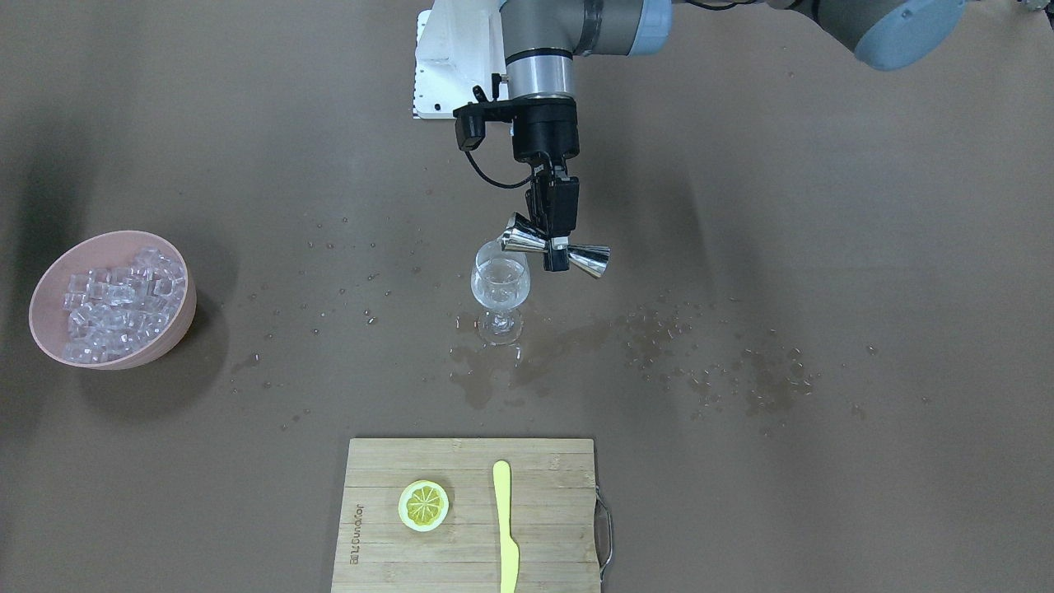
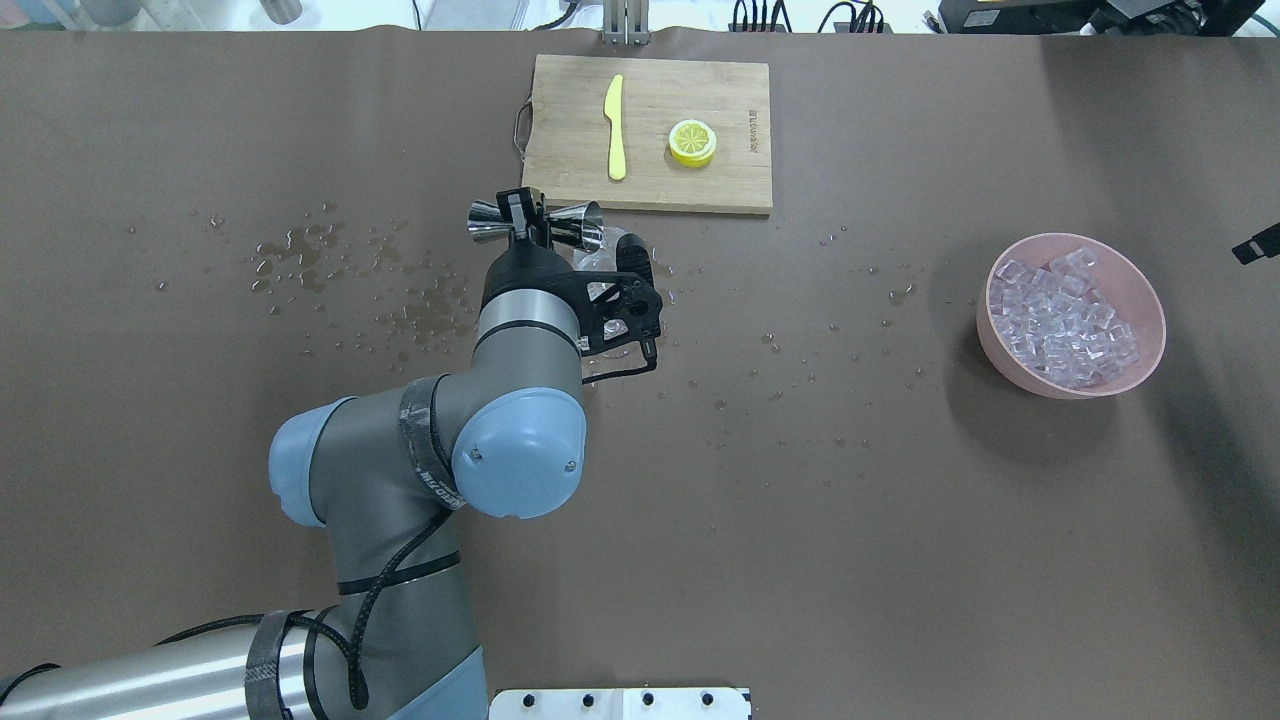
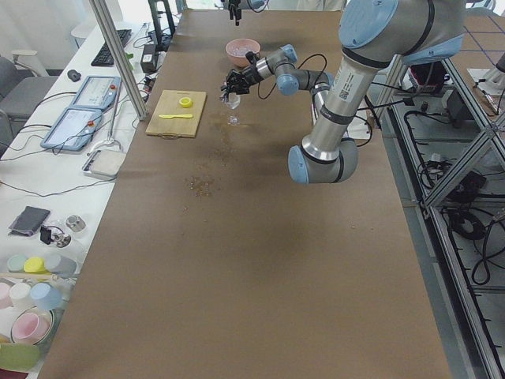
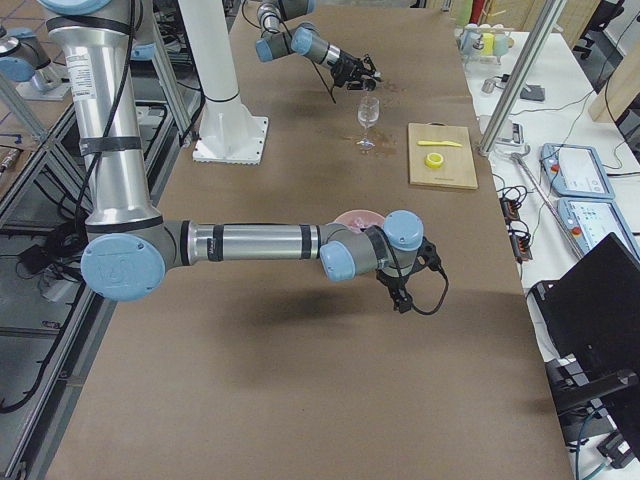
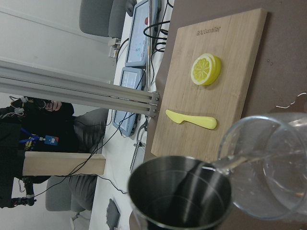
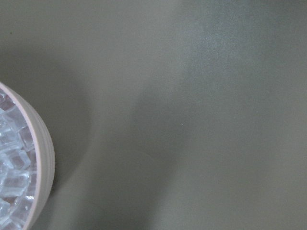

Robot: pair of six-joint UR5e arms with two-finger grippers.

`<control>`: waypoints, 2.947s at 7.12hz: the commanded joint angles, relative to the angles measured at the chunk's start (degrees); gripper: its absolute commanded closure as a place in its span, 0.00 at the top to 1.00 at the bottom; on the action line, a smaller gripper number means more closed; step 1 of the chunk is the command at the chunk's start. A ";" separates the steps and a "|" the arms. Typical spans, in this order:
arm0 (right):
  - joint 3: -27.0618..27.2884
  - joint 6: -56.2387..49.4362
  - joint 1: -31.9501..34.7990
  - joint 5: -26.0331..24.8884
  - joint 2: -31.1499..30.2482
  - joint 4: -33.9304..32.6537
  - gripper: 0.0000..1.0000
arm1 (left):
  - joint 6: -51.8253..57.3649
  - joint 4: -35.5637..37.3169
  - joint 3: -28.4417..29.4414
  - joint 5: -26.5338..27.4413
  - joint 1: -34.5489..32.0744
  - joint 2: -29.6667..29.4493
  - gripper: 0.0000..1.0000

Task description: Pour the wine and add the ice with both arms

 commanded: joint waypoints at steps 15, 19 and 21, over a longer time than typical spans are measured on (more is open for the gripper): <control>0.09 -0.07 -0.65 -0.09 1.05 0.00 1.00 | -37.23 -52.28 7.03 -18.70 -15.72 25.16 0.00; -0.52 0.01 -1.69 -0.35 1.58 0.00 1.00 | -47.10 -89.96 33.67 -34.21 -27.16 32.54 0.00; -0.35 0.36 -1.88 -0.35 2.11 0.00 1.00 | -50.17 -91.40 34.84 -40.39 -31.40 35.10 0.00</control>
